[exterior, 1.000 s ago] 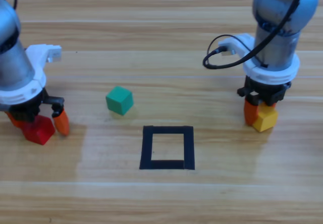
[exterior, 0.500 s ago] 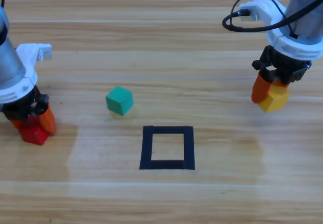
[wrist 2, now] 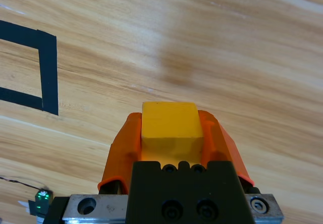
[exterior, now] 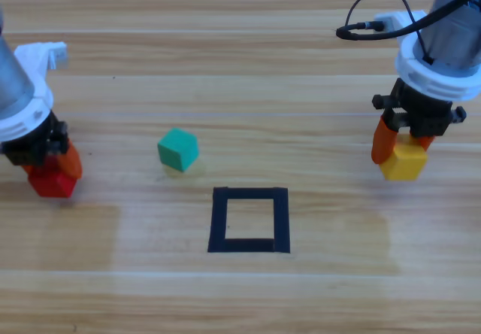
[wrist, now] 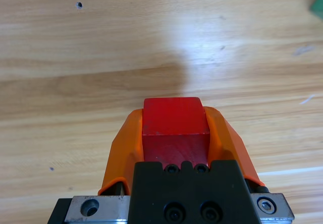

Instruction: Stack the blocks in the rectangular block: red at the bottom, yellow in the middle, green on top

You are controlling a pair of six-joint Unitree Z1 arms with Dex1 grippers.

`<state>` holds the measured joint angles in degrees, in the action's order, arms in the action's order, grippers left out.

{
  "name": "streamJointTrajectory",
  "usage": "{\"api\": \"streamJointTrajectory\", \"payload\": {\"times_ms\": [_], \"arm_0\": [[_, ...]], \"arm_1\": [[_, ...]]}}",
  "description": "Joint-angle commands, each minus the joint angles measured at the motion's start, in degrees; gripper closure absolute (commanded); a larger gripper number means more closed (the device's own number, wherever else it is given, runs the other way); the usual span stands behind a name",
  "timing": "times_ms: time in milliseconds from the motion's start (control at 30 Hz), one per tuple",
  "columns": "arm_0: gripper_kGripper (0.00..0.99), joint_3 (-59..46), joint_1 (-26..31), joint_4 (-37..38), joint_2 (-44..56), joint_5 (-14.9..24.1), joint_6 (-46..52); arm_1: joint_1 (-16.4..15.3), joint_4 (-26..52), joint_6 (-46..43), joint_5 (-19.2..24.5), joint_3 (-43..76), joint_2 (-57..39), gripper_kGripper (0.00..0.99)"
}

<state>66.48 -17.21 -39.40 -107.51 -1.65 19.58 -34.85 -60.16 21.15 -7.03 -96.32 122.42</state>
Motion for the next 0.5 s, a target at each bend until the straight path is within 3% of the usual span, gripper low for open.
{"api": "streamJointTrajectory", "payload": {"times_ms": [33, 167, 400, 500], "arm_0": [[0.99, 3.13, -11.53, 0.02, 3.18, 4.9, 10.48], [0.99, 9.98, -19.35, -5.69, -0.34, 9.03, 21.02], [0.99, 24.57, -27.7, -16.94, -11.76, 9.83, 32.19], [0.99, 26.77, -29.11, -17.47, -13.7, 9.12, 33.68]], "arm_1": [[-2.15, 1.36, 3.28, 0.88, 1.84, -1.04, 0.975], [-2.15, 1.36, 5.74, 1.67, 1.93, -1.74, 0.975], [-2.15, 1.36, 8.99, 4.04, 1.75, -3.06, 0.975], [-2.15, 1.36, 10.05, 4.39, 1.84, -3.32, 0.975]]}}
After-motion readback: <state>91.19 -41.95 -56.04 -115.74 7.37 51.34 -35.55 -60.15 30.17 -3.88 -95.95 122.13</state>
